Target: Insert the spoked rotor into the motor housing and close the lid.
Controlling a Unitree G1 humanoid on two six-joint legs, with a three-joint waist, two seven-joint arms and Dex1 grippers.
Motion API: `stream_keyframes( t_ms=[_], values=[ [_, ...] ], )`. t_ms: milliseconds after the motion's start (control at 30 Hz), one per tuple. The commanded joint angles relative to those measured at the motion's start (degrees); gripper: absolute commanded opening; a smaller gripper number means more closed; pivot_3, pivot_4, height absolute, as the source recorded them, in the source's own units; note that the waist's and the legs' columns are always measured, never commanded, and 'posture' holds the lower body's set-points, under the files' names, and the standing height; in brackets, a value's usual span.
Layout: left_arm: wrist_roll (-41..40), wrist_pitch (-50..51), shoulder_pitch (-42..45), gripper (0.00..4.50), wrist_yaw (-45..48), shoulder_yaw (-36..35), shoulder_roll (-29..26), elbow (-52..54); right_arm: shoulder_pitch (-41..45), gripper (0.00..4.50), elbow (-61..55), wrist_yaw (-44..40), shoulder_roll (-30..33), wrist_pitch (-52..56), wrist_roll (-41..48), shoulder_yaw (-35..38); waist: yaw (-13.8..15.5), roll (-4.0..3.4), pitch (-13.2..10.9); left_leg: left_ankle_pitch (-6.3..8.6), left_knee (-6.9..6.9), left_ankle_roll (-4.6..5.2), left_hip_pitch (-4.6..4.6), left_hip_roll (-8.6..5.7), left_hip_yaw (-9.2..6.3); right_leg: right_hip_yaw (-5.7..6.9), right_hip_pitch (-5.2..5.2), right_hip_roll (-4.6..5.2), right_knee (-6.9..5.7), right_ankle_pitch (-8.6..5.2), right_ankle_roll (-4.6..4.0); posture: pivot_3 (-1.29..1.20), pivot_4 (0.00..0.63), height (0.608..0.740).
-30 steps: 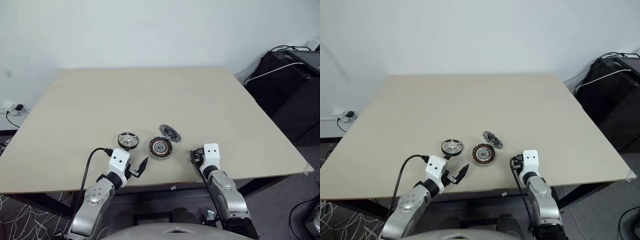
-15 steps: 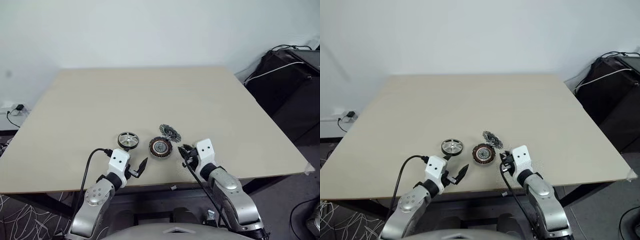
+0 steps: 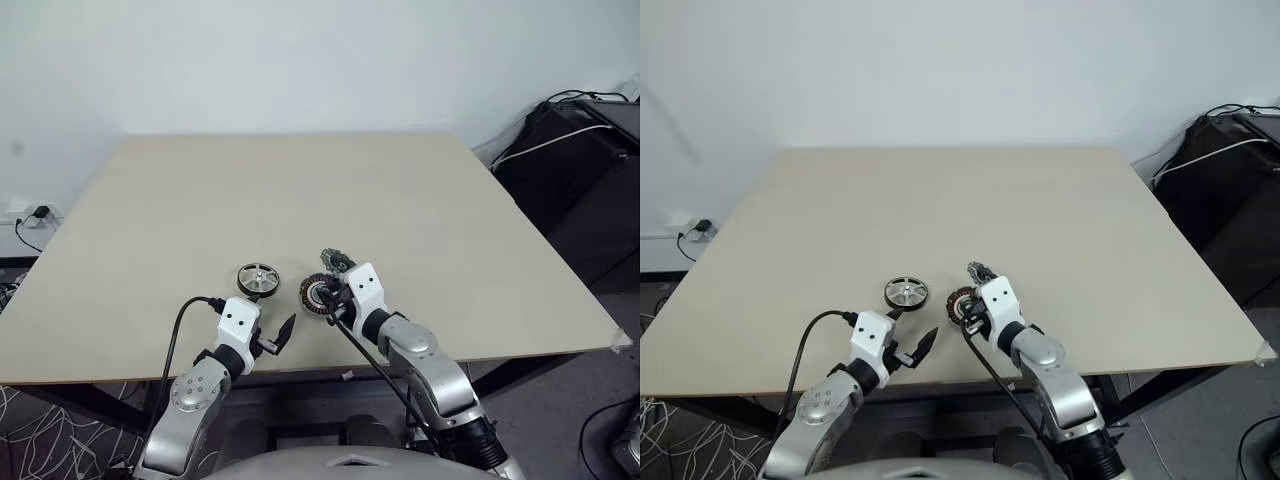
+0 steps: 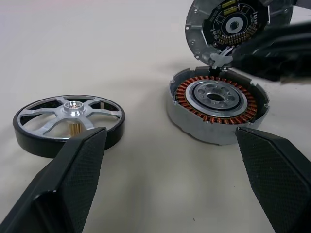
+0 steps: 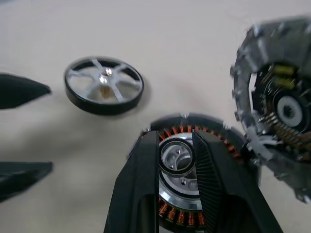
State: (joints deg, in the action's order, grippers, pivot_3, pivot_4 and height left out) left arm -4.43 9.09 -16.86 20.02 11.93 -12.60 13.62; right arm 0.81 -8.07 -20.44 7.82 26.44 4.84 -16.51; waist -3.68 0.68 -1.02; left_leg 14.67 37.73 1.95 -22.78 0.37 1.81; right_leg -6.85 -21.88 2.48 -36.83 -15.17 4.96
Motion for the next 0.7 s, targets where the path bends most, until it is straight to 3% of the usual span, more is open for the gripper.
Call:
stream_keyframes(
  t_ms=[33,700],
  values=[
    [0.5,-1.5,0.5,4.5,-0.2,0.2,0.2,1.3,1.7,0.68,1.0,0.6,-0.8,-2.2,-0.4,0.3,0.0,0.0,0.0,0.0,0.0,0.0,0.0,0.0,0.0,0.0,0.0,0.0,0.0,0.0,0.0,0.0,0.0,0.74],
    [0.6,-1.5,0.6,4.5,-0.3,0.0,0.2,1.4,6.8,0.68,14.1,2.6,-3.6,-6.3,-2.5,1.4,-0.2,-0.01,0.0,-0.01,0.0,0.02,0.01,0.0,0.0,0.0,0.01,-0.02,-0.02,0.01,0.01,0.0,0.0,0.74]
  ],
)
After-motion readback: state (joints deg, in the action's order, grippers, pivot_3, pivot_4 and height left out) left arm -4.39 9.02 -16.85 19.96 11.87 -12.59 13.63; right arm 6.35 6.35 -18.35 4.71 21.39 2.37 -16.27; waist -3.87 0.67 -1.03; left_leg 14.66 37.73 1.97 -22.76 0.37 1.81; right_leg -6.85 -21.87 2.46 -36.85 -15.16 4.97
